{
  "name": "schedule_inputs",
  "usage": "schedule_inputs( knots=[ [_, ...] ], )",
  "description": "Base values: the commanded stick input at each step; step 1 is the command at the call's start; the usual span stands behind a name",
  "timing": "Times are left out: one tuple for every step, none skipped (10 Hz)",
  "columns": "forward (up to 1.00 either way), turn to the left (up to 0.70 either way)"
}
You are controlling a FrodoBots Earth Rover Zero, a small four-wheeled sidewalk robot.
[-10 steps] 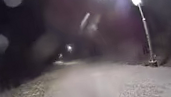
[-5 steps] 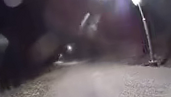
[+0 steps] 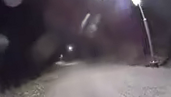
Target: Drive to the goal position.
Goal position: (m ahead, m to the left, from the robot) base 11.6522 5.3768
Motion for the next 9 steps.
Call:
schedule_inputs(
  knots=[
    [0.70,0.00],
    [0.70,0.00],
    [0.70,0.00],
    [0.70,0.00],
    [0.70,0.00],
    [0.70,0.00],
    [0.70,0.00],
    [0.70,0.00],
    [0.70,0.00]
  ],
)
